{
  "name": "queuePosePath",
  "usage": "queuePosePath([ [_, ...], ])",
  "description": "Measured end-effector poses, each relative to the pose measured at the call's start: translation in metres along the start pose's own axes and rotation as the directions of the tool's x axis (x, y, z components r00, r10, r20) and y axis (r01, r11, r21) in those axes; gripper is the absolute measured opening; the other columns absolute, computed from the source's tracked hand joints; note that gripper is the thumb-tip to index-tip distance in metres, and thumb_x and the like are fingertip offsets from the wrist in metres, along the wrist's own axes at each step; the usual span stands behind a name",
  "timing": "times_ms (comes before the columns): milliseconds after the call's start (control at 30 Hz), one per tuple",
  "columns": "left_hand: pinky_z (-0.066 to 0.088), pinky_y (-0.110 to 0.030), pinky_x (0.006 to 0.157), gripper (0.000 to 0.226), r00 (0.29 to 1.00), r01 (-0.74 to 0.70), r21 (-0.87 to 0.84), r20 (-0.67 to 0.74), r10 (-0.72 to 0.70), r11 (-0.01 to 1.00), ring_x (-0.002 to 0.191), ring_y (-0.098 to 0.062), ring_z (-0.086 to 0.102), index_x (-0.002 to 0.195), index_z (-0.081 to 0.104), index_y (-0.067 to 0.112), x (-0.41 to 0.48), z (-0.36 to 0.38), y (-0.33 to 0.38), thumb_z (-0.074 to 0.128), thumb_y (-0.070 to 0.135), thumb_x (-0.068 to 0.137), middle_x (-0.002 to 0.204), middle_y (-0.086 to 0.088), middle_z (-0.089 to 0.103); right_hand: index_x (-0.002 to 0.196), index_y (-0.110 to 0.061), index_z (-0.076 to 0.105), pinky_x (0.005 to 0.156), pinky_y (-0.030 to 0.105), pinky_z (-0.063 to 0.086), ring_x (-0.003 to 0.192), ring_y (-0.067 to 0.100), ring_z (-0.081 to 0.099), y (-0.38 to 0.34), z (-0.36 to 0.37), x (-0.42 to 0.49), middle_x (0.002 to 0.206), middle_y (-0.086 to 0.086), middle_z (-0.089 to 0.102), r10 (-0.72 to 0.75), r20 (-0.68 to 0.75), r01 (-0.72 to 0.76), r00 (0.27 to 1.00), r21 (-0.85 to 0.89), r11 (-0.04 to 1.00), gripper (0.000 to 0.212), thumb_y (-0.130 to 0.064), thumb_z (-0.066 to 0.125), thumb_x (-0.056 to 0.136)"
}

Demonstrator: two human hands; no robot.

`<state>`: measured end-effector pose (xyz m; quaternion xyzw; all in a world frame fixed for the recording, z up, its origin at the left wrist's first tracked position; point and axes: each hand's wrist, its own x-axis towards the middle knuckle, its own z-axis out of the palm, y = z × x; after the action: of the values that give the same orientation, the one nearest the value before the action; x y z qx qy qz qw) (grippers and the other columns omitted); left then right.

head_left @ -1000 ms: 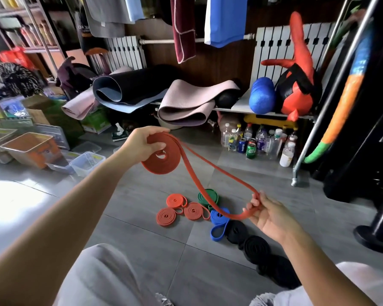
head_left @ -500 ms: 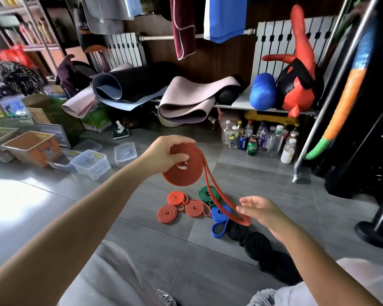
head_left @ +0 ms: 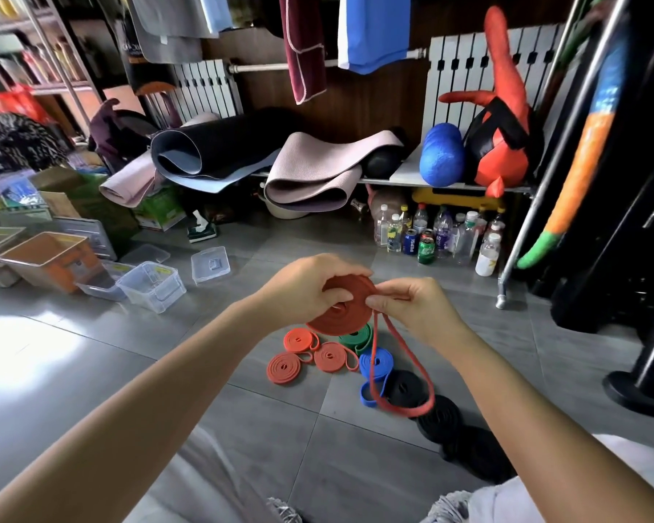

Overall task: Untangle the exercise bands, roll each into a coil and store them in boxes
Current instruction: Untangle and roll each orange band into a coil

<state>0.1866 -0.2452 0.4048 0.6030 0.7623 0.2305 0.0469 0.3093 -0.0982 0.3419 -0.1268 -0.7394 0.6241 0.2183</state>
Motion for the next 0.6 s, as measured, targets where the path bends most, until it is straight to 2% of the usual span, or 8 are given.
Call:
queuePosePath([
  [67,0.031,0.0,0.08,0.042,0.999,-0.013,-0.019,-0.036,0.013,1.0,0.092,0.011,0.041,0.124,0.061,0.025,-0.002,-0.001,0.0,0.064,0.009,0.085,0.098,0.026,0.051,0.071,-0.036,0.072,0.067,0.02,0.053,0.073,0.007,0.07,0.001,0.001,-0.001,0.075,-0.01,0.074,0.0,-0.003,0.0,1.0,-0.022,1.0,0.022,-0.015,0.078,0.07],
  [133,0.033,0.001,0.083,0.042,0.995,-0.006,-0.115,-0.104,-0.005,0.993,0.092,0.009,0.047,0.119,0.062,0.028,-0.004,-0.001,-0.001,0.065,0.006,0.083,0.098,0.031,0.05,0.071,-0.038,0.073,0.071,0.021,0.054,0.076,0.009,0.07,0.005,0.001,-0.004,0.078,-0.01,0.074,-0.007,0.004,0.007,1.0,-0.005,1.0,0.026,-0.013,0.078,0.07],
  [233,0.041,-0.006,0.087,0.051,0.963,0.011,-0.337,-0.25,-0.101,0.941,0.096,0.012,0.055,0.105,0.059,0.044,-0.007,0.004,0.003,0.067,0.0,0.08,0.103,0.028,0.057,0.075,-0.033,0.075,0.072,0.019,0.054,0.077,0.01,0.071,0.007,0.002,-0.01,0.083,-0.004,0.075,-0.019,-0.032,0.023,0.999,0.111,0.994,0.021,-0.014,0.077,0.065],
  [300,0.042,-0.006,0.085,0.052,0.921,-0.008,-0.441,-0.354,-0.165,0.898,0.095,0.014,0.056,0.103,0.059,0.042,-0.009,0.01,0.008,0.068,-0.003,0.078,0.102,0.025,0.06,0.08,-0.026,0.074,0.069,0.017,0.053,0.075,0.009,0.07,0.009,0.002,-0.012,0.084,0.001,0.075,-0.006,-0.08,0.023,0.997,0.208,0.978,0.022,-0.008,0.075,0.067],
  [367,0.044,-0.008,0.085,0.05,0.882,-0.019,-0.532,-0.408,-0.237,0.847,0.093,0.011,0.058,0.102,0.061,0.038,-0.01,0.018,0.012,0.069,-0.005,0.077,0.101,0.022,0.063,0.083,-0.019,0.073,0.066,0.015,0.052,0.072,0.007,0.069,0.009,0.002,-0.014,0.078,-0.002,0.075,0.006,-0.099,0.018,0.995,0.242,0.97,0.022,0.0,0.071,0.073],
  [500,0.05,-0.016,0.085,0.045,0.856,0.013,-0.664,-0.379,-0.352,0.748,0.09,0.004,0.062,0.102,0.061,0.04,-0.013,0.032,0.016,0.067,0.0,0.082,0.1,0.017,0.065,0.09,-0.013,0.072,0.065,0.016,0.052,0.073,0.009,0.07,0.009,-0.002,-0.017,0.079,-0.001,0.075,0.075,-0.118,-0.036,0.99,0.303,0.952,0.02,0.0,0.07,0.076],
  [600,0.05,-0.017,0.075,0.02,0.869,0.033,-0.668,-0.348,-0.351,0.744,0.084,-0.002,0.063,0.098,0.064,0.03,-0.014,0.037,0.015,0.061,0.011,0.09,0.093,0.008,0.067,0.091,-0.011,0.072,0.063,0.015,0.052,0.071,0.008,0.07,0.008,-0.009,-0.018,0.077,-0.003,0.074,0.059,-0.113,-0.03,0.992,0.246,0.969,0.02,0.001,0.07,0.075],
])
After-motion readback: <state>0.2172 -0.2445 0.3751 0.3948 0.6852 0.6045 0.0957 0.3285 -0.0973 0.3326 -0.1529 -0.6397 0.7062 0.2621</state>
